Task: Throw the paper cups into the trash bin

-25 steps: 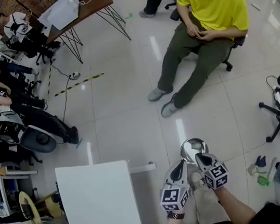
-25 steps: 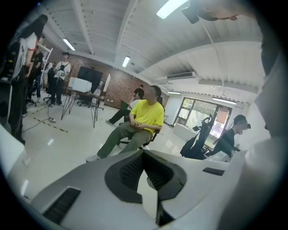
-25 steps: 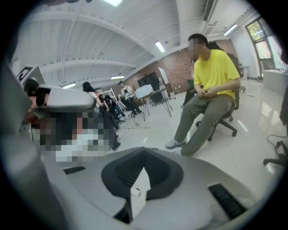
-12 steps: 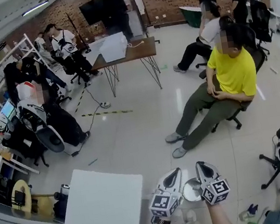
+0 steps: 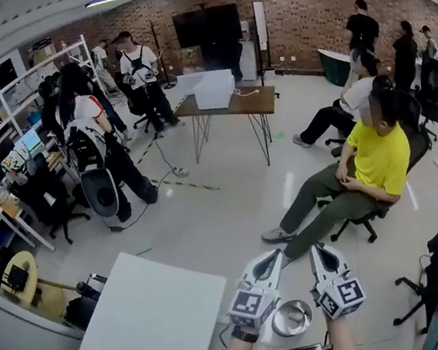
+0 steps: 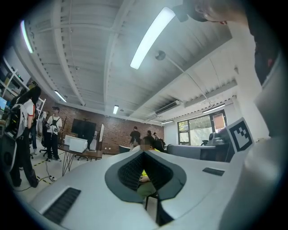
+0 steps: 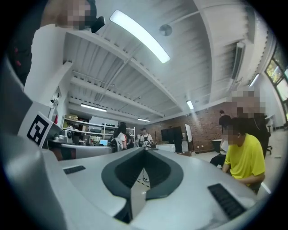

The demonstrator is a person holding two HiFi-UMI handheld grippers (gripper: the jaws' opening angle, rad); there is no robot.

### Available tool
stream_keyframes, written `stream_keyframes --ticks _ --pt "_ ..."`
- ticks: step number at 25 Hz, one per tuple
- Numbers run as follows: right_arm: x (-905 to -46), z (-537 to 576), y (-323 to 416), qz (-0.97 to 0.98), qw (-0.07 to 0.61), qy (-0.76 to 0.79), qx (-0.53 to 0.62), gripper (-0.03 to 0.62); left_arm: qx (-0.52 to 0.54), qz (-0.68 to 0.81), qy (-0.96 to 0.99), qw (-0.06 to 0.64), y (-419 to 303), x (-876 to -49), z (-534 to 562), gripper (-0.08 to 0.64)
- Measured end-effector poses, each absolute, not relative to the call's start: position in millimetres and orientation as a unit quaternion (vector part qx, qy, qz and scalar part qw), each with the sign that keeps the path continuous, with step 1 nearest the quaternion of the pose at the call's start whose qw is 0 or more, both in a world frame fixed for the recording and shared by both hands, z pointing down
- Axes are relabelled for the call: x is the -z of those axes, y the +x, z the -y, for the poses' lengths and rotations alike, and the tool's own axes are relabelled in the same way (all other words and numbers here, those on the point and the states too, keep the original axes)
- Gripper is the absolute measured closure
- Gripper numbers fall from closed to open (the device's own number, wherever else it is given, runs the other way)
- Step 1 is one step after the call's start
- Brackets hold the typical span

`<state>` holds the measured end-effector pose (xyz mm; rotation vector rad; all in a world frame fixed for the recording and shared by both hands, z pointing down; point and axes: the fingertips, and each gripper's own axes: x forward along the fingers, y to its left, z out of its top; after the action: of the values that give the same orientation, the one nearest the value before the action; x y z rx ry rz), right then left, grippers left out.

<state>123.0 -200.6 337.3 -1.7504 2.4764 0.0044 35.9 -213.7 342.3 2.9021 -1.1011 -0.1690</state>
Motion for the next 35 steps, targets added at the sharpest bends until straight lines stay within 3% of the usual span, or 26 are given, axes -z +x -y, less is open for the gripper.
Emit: stream_keyframes --ticks 35 --pt "-321 205 103 -0.825 0.044 -0.563 0.003 0.590 0.064 0.369 0.927 0.013 21 -316 211 0.557"
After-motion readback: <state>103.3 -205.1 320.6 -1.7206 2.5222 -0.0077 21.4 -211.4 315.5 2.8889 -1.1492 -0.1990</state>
